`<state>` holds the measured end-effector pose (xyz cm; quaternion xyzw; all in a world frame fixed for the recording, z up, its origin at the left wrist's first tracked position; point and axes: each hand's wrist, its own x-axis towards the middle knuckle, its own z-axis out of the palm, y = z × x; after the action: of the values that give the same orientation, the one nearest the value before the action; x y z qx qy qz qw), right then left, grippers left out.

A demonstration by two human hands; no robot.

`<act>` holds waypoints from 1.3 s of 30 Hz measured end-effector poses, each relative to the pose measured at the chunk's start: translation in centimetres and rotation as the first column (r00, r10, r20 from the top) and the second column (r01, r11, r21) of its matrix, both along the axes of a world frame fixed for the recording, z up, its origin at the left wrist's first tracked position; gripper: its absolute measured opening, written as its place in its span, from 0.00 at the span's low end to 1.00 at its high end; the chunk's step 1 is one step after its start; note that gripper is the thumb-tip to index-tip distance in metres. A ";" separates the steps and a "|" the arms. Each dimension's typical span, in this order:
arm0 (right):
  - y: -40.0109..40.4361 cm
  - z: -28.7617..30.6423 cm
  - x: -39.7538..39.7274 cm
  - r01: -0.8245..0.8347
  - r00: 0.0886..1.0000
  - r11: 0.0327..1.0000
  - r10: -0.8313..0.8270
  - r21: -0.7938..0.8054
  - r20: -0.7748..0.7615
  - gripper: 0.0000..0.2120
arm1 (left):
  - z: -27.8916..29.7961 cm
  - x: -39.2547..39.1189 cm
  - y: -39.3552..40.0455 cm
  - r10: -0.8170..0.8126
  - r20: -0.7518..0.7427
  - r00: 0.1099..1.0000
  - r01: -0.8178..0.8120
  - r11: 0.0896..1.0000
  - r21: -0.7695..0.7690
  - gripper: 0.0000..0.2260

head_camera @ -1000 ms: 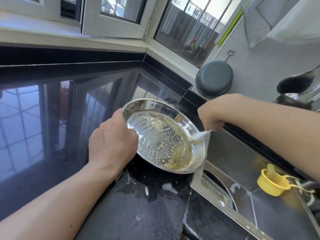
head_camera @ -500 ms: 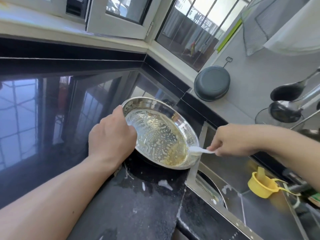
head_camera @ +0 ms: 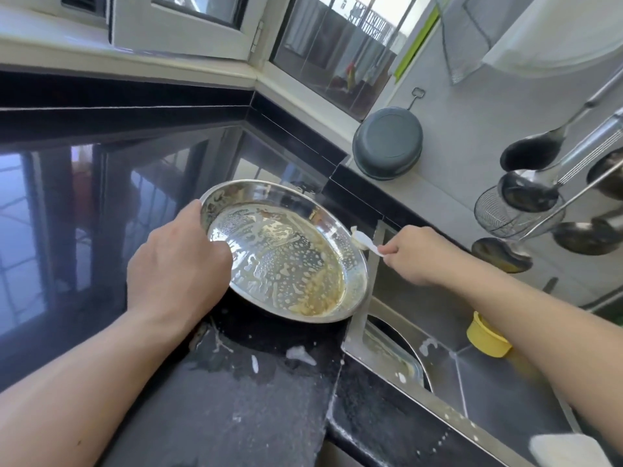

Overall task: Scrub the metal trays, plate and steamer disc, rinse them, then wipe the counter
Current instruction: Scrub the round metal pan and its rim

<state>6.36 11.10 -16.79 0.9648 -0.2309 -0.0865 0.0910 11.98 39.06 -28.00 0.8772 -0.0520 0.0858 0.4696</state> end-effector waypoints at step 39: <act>4.9 4.3 6.9 -0.508 0.798 0.693 0.156 -0.512 -0.581 0.07 | 0.8 -0.6 0.0 0.034 -0.054 0.998 -0.035 0.999 -0.025 0.11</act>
<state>13.23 15.96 -12.47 0.8427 -0.0293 -0.2268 0.4875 11.35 39.04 -27.18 0.8738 -0.0232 0.0711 0.4805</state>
